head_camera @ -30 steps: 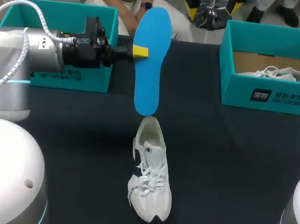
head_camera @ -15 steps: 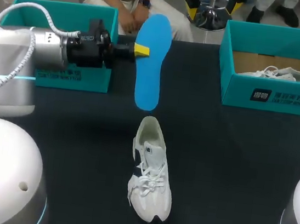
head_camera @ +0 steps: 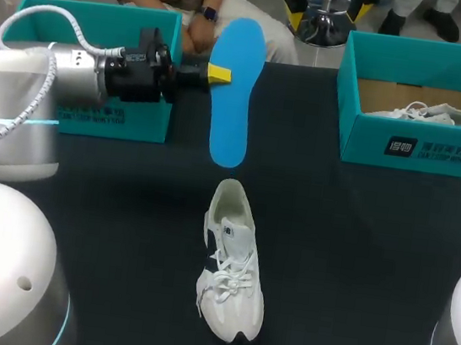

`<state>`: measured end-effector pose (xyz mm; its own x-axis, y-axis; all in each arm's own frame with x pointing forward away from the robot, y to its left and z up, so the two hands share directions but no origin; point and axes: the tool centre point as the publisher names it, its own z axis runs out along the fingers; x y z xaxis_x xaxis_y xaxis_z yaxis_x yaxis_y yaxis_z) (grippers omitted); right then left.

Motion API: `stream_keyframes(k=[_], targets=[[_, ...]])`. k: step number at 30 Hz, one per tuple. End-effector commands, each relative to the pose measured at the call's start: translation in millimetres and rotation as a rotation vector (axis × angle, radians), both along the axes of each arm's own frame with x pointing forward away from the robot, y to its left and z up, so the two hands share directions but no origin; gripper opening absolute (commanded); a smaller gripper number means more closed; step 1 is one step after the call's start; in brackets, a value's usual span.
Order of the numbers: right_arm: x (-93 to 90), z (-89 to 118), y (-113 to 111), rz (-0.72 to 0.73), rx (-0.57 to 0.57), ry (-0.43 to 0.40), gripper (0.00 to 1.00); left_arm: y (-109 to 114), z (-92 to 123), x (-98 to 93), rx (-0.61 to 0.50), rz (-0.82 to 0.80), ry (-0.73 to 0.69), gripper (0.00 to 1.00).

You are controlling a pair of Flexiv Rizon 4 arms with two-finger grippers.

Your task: Take the shoe out of the shoebox, open the shoe tongue, remove and reinsert the insole, then place the shoe into the shoebox

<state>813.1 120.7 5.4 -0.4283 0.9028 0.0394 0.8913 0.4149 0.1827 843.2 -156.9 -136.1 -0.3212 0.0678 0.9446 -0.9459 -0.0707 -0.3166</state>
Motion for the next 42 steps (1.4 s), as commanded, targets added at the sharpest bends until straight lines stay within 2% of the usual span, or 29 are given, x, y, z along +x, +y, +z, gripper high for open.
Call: stream_keyframes(k=[1, 9, 14, 20, 42], targets=[[-1.2, 2.5, -0.3, -0.009, 0.002, -0.004, 1.00, 0.5, 0.3, -1.0, 0.002, 0.001, 0.001, 0.00], [-4.4, 2.0, 23.2, 0.021, 0.016, -0.025, 1.00, 0.5, 0.3, -1.0, 0.002, 0.001, 0.001, 0.00], [-10.8, 2.9, 27.9, 0.003, 0.018, -0.025, 1.00, 0.5, 0.3, -1.0, 0.002, 0.001, 0.001, 0.00], [-15.8, 12.1, 19.9, -0.032, 0.017, -0.042, 1.00, 0.5, 0.3, -1.0, 0.002, 0.001, 0.001, 0.00], [-15.8, 12.1, 19.9, -0.032, 0.017, -0.042, 1.00, 0.5, 0.3, -1.0, 0.002, 0.001, 0.001, 0.00]])
